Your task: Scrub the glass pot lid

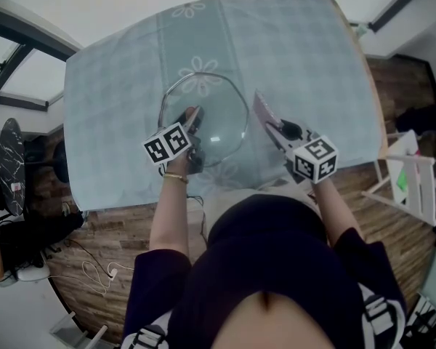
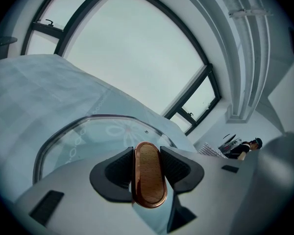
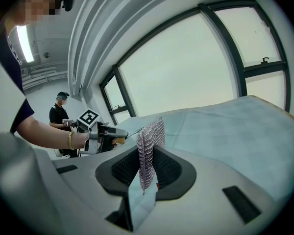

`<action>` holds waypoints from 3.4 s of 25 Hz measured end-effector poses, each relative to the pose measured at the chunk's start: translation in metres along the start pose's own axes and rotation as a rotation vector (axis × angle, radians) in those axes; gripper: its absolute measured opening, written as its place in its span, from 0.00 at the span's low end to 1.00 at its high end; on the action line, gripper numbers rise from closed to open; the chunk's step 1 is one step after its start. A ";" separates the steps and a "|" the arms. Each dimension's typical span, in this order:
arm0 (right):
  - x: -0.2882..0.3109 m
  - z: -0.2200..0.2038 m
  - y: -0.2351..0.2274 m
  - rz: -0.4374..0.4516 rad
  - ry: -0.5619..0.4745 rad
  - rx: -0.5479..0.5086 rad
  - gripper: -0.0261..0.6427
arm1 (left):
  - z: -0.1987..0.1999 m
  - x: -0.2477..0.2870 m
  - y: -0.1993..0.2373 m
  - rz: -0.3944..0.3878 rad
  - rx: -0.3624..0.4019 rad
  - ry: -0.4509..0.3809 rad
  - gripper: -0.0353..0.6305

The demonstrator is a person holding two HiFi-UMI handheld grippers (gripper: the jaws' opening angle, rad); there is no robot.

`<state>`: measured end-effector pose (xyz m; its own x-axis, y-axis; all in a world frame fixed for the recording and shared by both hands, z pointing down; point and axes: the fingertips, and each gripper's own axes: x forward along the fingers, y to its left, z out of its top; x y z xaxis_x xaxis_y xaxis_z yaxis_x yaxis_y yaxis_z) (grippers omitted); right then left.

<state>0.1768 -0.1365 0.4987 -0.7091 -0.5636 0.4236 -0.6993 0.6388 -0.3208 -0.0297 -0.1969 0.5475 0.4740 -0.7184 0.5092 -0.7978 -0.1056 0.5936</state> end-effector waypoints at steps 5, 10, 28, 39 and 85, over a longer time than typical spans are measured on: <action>-0.001 0.000 -0.004 -0.009 0.002 0.007 0.16 | -0.004 0.004 0.006 0.035 0.008 0.028 0.30; 0.001 0.001 -0.004 -0.007 0.003 0.007 0.16 | -0.010 0.012 0.009 0.065 0.024 0.058 0.30; 0.002 -0.001 -0.005 0.003 0.010 0.017 0.16 | -0.020 0.024 0.018 0.138 0.038 0.122 0.30; 0.003 -0.003 0.008 0.031 0.017 0.004 0.16 | -0.019 0.023 0.018 0.150 0.047 0.096 0.31; -0.001 -0.007 0.118 -0.041 -0.045 0.035 0.16 | -0.039 -0.136 -0.036 0.159 0.247 -0.132 0.09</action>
<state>0.0954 -0.0563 0.4666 -0.6827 -0.6126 0.3984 -0.7300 0.5965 -0.3336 -0.0507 -0.0691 0.4811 0.2960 -0.8208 0.4885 -0.9322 -0.1367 0.3352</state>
